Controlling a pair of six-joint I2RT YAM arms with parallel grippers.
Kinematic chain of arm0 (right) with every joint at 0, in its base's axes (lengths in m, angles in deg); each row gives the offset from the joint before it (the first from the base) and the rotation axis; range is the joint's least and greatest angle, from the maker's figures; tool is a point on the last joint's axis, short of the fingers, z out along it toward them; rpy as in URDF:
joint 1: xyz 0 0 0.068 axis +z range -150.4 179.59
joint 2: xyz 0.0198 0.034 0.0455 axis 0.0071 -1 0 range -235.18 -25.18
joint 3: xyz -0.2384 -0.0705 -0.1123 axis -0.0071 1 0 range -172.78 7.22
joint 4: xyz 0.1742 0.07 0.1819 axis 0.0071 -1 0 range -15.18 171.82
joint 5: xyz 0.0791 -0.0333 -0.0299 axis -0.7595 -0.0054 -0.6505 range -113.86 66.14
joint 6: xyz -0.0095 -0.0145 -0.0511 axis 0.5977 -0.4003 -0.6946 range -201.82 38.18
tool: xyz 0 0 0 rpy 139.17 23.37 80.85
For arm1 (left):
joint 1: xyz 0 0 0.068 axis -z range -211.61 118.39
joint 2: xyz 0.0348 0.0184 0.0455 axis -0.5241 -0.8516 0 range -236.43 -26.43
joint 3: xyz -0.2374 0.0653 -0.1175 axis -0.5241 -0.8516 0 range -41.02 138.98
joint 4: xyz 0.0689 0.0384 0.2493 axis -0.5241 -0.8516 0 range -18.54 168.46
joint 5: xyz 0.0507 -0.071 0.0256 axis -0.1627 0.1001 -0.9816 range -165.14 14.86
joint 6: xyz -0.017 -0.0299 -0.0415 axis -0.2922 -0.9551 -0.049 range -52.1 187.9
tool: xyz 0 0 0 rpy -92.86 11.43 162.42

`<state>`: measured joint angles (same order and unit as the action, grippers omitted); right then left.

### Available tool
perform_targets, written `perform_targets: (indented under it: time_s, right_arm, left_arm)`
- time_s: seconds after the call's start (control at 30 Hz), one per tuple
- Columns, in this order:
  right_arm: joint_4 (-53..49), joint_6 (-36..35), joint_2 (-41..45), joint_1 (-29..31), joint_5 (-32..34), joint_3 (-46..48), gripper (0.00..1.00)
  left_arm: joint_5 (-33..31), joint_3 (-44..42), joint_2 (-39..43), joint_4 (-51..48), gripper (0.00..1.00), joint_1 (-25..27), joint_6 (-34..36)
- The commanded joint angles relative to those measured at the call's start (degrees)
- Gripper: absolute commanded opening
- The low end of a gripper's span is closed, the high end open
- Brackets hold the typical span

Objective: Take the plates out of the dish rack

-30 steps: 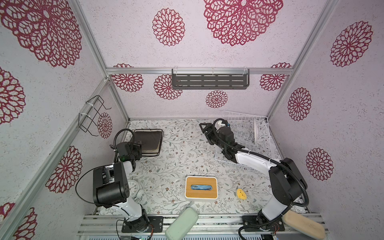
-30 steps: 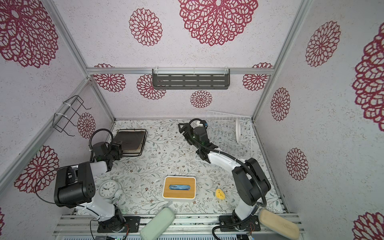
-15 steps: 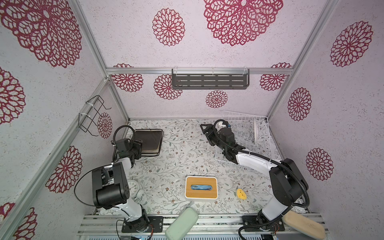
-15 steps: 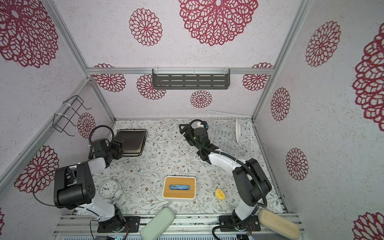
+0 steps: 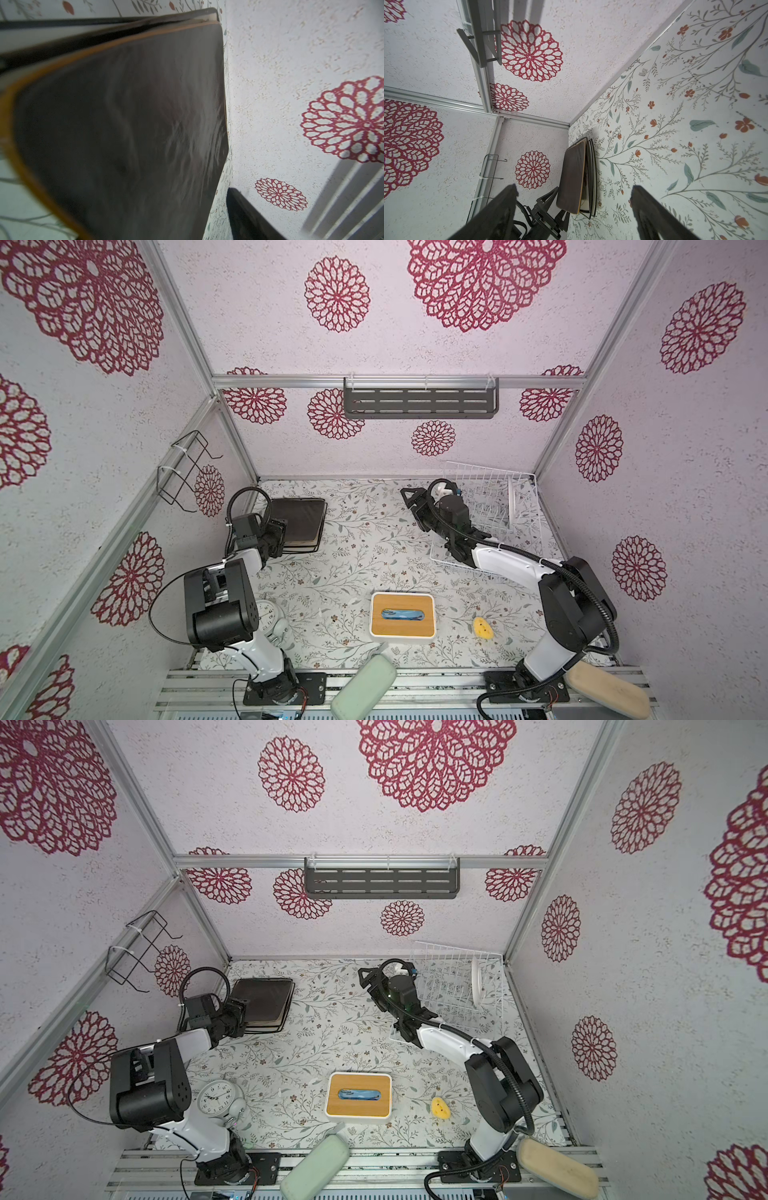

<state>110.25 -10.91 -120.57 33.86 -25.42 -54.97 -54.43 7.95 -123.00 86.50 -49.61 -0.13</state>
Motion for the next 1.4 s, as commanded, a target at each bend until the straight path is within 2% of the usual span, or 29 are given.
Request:
perform_targets:
  time_s: [0.0,0.23,0.4,1.2,1.37]
  right_arm:
    - [1.94,-1.49,2.93,-0.34,0.95,-0.3,0.88]
    - [1.9,-1.42,2.98,-0.33,0.86,-0.23,0.88]
    - [1.57,-1.68,3.38,-0.34,1.12,0.1,0.88]
    - [1.57,-1.76,5.04,-0.34,1.56,1.68,0.88]
    - [-1.19,-4.22,5.51,-0.4,2.71,1.23,0.88]
  left_arm:
    - [1.03,1.33,0.91,2.23,0.76,0.34,1.11]
    - [0.76,2.18,1.3,-0.85,0.85,0.33,2.88]
    - [0.76,1.9,1.73,-1.51,0.88,0.34,3.19]
    - [0.54,-0.61,6.04,-4.62,0.93,0.25,4.5]
    - [0.38,-0.94,7.57,-4.69,0.94,0.25,4.09]
